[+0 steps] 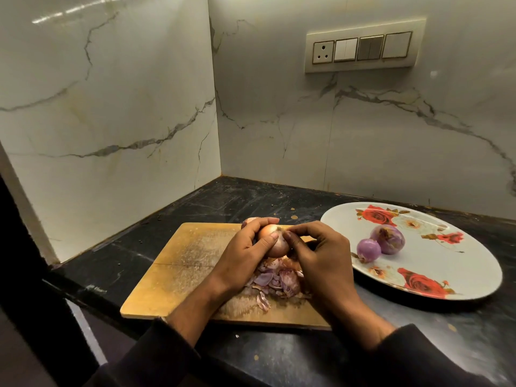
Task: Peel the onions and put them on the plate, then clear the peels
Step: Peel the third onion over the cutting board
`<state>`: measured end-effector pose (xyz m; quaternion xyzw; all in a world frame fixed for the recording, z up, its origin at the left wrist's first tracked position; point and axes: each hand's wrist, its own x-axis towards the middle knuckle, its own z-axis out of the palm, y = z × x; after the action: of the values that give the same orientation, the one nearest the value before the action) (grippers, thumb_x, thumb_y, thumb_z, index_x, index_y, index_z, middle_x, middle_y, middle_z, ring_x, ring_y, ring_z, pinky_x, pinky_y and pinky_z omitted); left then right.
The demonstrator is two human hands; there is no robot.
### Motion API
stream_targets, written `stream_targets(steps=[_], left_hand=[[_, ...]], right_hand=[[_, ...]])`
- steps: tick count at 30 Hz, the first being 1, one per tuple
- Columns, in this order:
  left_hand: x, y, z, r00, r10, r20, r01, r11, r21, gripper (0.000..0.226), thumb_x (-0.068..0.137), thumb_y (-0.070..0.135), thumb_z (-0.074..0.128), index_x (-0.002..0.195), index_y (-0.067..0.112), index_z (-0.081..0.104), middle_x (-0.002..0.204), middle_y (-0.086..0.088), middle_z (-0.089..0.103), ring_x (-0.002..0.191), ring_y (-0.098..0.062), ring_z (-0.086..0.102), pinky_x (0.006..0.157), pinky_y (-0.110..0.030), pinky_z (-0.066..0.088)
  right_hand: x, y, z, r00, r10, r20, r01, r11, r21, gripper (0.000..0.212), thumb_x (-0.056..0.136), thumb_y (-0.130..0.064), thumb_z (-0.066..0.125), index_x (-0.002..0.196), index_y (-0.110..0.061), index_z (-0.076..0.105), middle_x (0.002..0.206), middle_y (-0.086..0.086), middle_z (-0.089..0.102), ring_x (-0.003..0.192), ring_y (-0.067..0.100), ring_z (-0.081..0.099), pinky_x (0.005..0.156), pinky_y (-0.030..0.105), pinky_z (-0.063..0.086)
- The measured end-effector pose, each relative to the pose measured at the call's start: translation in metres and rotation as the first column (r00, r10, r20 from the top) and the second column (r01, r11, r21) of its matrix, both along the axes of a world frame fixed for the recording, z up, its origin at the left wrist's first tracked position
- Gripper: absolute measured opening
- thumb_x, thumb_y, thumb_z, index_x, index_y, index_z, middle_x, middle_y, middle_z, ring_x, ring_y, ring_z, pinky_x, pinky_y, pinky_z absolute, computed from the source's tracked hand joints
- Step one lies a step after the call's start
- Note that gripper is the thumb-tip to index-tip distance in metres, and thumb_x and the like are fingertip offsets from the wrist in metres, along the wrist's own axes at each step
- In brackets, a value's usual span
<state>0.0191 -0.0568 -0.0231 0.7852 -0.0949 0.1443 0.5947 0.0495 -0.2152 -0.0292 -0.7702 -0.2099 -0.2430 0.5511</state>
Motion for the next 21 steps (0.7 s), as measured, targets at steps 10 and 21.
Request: stream_targets(steps=[10,21], left_hand=[[0.0008,0.0003,-0.0008,1.0,-0.027,-0.002,0.027,0.999,-0.022,0.031,0.102,0.021,0.053,0.133,0.02,0.058,0.128,-0.004,0.06,0.113,-0.014,0.064,0.093,-0.031,0.057],[0.0003,-0.0015,0.0005,0.999,-0.051,-0.015,0.05,0.997,-0.057,0.028,0.104,0.017,0.049,0.129,0.022,0.059,0.127,-0.002,0.06,0.111,-0.011,0.066,0.091,-0.031,0.057]], right_hand=[[-0.0057,0.0041,0.0025,0.983,-0.058,0.175,0.099,0.968,-0.232,0.01,0.096,-0.018,0.065,0.09,-0.024,0.062,0.088,-0.012,0.054,0.079,0.004,0.055,0.065,0.014,0.044],[-0.0002,0.0042,0.0032,0.999,-0.021,-0.032,0.019,0.998,-0.066,0.006,0.101,-0.025,0.059,0.095,-0.026,0.06,0.093,-0.008,0.061,0.085,0.006,0.059,0.067,0.013,0.042]])
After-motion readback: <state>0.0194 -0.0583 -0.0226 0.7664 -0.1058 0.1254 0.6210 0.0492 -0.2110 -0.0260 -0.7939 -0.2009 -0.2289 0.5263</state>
